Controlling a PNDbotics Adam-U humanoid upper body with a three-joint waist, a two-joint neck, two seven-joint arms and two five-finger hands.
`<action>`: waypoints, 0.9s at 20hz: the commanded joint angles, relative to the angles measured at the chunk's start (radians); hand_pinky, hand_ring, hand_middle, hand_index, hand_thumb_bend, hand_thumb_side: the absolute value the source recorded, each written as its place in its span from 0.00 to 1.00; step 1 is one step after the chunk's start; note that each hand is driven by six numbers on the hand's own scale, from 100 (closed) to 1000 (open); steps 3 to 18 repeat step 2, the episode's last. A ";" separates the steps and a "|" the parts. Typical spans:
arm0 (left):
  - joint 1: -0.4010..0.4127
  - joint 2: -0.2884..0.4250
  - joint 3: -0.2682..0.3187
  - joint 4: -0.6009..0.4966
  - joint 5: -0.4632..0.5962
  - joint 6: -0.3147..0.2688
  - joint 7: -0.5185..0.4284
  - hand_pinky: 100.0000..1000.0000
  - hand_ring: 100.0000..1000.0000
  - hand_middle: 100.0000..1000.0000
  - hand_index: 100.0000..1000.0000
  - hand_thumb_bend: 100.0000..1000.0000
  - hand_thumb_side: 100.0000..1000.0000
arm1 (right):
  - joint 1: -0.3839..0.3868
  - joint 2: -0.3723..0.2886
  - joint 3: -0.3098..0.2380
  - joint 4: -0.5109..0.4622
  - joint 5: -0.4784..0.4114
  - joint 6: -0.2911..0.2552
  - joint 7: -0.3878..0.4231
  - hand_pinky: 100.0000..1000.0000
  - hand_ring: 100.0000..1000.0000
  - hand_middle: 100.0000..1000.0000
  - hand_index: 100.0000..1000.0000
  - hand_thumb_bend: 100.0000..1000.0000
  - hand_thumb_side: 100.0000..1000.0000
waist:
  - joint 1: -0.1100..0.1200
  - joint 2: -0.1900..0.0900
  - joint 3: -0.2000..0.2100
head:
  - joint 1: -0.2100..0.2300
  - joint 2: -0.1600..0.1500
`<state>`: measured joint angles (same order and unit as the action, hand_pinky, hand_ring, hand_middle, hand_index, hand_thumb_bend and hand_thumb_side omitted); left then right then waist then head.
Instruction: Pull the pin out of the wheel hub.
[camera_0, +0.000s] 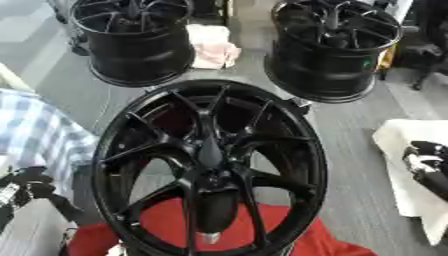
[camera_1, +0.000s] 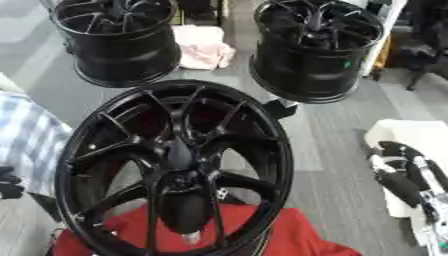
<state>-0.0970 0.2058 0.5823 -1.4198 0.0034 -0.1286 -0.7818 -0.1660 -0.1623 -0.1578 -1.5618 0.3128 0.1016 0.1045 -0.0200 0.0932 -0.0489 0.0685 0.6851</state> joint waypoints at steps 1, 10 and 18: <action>-0.010 0.035 -0.003 0.021 0.001 -0.026 -0.008 0.72 0.66 0.62 0.81 0.14 0.66 | -0.009 -0.009 0.013 0.053 -0.057 -0.052 -0.055 0.68 0.65 0.68 0.80 0.00 0.46 | 0.003 -0.006 0.000 | 0.000 0.002; -0.010 0.037 -0.003 0.031 0.002 -0.032 -0.009 0.72 0.67 0.62 0.81 0.14 0.66 | -0.011 -0.012 0.020 0.072 -0.074 -0.069 -0.072 0.68 0.65 0.68 0.80 0.00 0.46 | 0.003 -0.006 0.000 | -0.003 0.002; -0.010 0.037 -0.003 0.031 0.002 -0.032 -0.009 0.72 0.67 0.62 0.81 0.14 0.66 | -0.011 -0.012 0.020 0.072 -0.074 -0.069 -0.072 0.68 0.65 0.68 0.80 0.00 0.46 | 0.003 -0.006 0.000 | -0.003 0.002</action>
